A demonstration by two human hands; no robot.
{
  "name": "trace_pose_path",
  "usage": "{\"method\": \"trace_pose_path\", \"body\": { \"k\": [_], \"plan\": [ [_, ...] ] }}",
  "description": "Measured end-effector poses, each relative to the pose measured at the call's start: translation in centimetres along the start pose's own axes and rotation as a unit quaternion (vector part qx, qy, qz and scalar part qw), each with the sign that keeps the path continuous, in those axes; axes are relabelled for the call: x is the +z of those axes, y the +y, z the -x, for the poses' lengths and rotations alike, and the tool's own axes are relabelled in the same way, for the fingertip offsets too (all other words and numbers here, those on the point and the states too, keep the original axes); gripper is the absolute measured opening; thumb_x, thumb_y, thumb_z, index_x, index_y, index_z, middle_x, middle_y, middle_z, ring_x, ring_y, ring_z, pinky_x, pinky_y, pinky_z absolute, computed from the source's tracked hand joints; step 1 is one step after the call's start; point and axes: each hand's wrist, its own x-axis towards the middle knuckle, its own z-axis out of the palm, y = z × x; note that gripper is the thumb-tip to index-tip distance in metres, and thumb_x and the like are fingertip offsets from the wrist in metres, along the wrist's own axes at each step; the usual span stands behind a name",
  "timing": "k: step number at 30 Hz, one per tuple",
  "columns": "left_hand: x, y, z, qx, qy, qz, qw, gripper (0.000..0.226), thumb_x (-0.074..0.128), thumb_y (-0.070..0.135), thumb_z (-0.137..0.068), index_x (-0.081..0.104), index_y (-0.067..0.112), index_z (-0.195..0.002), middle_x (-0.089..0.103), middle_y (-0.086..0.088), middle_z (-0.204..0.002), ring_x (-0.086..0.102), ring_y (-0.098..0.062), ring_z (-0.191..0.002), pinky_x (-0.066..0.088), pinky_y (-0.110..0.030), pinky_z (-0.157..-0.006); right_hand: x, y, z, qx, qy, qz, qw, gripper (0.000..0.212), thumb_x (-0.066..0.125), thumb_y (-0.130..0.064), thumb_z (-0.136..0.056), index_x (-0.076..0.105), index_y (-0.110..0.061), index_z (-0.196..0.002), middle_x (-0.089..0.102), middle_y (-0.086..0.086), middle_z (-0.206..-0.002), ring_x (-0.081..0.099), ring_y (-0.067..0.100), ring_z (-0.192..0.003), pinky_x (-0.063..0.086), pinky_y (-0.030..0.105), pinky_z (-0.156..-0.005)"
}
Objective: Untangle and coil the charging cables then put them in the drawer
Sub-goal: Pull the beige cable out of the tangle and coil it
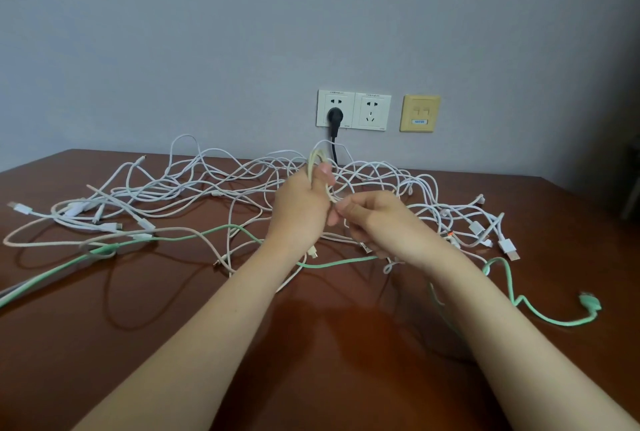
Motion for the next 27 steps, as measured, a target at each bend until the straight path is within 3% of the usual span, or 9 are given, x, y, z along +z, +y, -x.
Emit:
{"method": "trace_pose_path", "body": {
  "k": [4, 5, 7, 9, 12, 17, 22, 24, 27],
  "plan": [
    [-1.5, -0.2, -1.1, -0.03, 0.067, -0.005, 0.997, 0.03, 0.031, 0.028, -0.101, 0.057, 0.018, -0.088, 0.062, -0.018, -0.085, 0.06, -0.037, -0.089, 0.044, -0.037, -0.075, -1.3, -0.2, 0.4, 0.019, -0.033, -0.023, 0.999, 0.028, 0.051, -0.023, -0.094, 0.064, -0.014, -0.07, 0.028, -0.01, -0.039, 0.017, 0.005, -0.033, 0.015, 0.014, -0.033],
    [-1.7, -0.3, -1.4, -0.039, 0.075, -0.002, 0.996, 0.033, 0.032, 0.03, -0.101, 0.059, 0.017, -0.088, 0.062, -0.02, -0.085, 0.06, -0.041, -0.093, 0.046, -0.04, -0.078, -1.7, -0.2, 0.6, 0.025, -0.032, -0.035, 0.999, 0.028, 0.053, -0.022, -0.093, 0.063, -0.013, -0.068, 0.026, -0.01, -0.039, 0.015, 0.006, -0.035, 0.014, 0.015, -0.034],
    [-2.0, -0.4, -1.6, -0.054, 0.08, -0.005, 0.995, 0.036, 0.032, 0.034, -0.101, 0.06, 0.016, -0.085, 0.055, -0.01, -0.072, 0.057, -0.04, -0.082, 0.045, -0.039, -0.075, -2.4, -0.2, 0.7, 0.025, -0.023, -0.064, 0.997, 0.031, 0.055, -0.021, -0.092, 0.06, -0.013, -0.062, 0.021, -0.008, -0.043, 0.013, 0.009, -0.04, 0.014, 0.017, -0.037],
    [-1.9, -0.5, -1.6, -0.066, 0.056, -0.011, 0.996, 0.036, 0.032, 0.036, -0.1, 0.057, 0.016, -0.083, 0.048, -0.002, -0.062, 0.048, -0.029, -0.062, 0.038, -0.032, -0.065, -2.6, -0.1, 0.7, 0.016, -0.019, -0.103, 0.994, 0.034, 0.053, -0.018, -0.092, 0.058, -0.014, -0.058, 0.019, -0.007, -0.046, 0.012, 0.01, -0.043, 0.012, 0.019, -0.041],
    [-1.5, -0.6, -1.3, -0.097, -0.035, 0.019, 0.994, 0.038, 0.032, 0.04, -0.099, 0.049, 0.018, -0.074, 0.043, 0.001, -0.05, 0.035, -0.015, -0.042, 0.027, -0.023, -0.046, -2.5, 0.2, 0.4, -0.017, -0.015, -0.125, 0.992, 0.039, 0.051, -0.018, -0.094, 0.059, -0.017, -0.056, 0.022, -0.007, -0.046, 0.015, 0.006, -0.039, 0.012, 0.018, -0.04],
    [-1.3, -0.3, 0.0, -0.119, -0.22, 0.064, 0.966, 0.048, 0.029, 0.061, -0.087, 0.038, 0.018, -0.067, 0.029, 0.011, -0.039, 0.021, -0.005, -0.034, 0.018, -0.014, -0.035, -2.0, 0.1, 0.4, -0.076, 0.065, -0.045, 0.994, 0.035, 0.047, -0.017, -0.097, 0.054, -0.015, -0.062, 0.034, 0.011, -0.061, 0.025, 0.005, -0.037, 0.023, 0.012, -0.032],
    [-1.5, 0.7, 0.9, -0.147, -0.369, 0.109, 0.911, 0.061, 0.023, 0.076, -0.057, 0.038, 0.019, -0.074, 0.028, 0.01, -0.045, 0.018, -0.001, -0.032, 0.017, -0.011, -0.031, -1.6, 0.4, 0.1, -0.124, 0.14, -0.009, 0.982, 0.033, 0.044, -0.02, -0.098, 0.048, -0.014, -0.066, 0.046, 0.0, -0.059, 0.038, 0.003, -0.047, 0.032, 0.014, -0.048],
    [-1.5, 1.0, 1.2, -0.15, -0.418, 0.123, 0.888, 0.061, 0.026, 0.076, -0.053, 0.037, 0.019, -0.074, 0.028, 0.01, -0.046, 0.017, 0.0, -0.031, 0.017, -0.011, -0.029, -1.4, 0.8, -0.3, -0.127, 0.161, 0.012, 0.979, 0.032, 0.045, -0.026, -0.097, 0.047, -0.011, -0.069, 0.047, 0.007, -0.063, 0.042, 0.013, -0.058, 0.035, 0.025, -0.054],
    [-1.8, 1.2, 1.7, -0.129, -0.459, 0.074, 0.876, 0.047, 0.043, 0.064, -0.064, 0.037, 0.018, -0.068, 0.028, 0.009, -0.046, 0.017, 0.001, -0.03, 0.015, -0.011, -0.03, -1.1, 1.1, -0.5, -0.154, 0.172, 0.058, 0.971, 0.033, 0.044, -0.029, -0.097, 0.042, -0.02, -0.066, 0.043, -0.009, -0.055, 0.038, 0.008, -0.056, 0.034, 0.028, -0.058]
  ]
}}
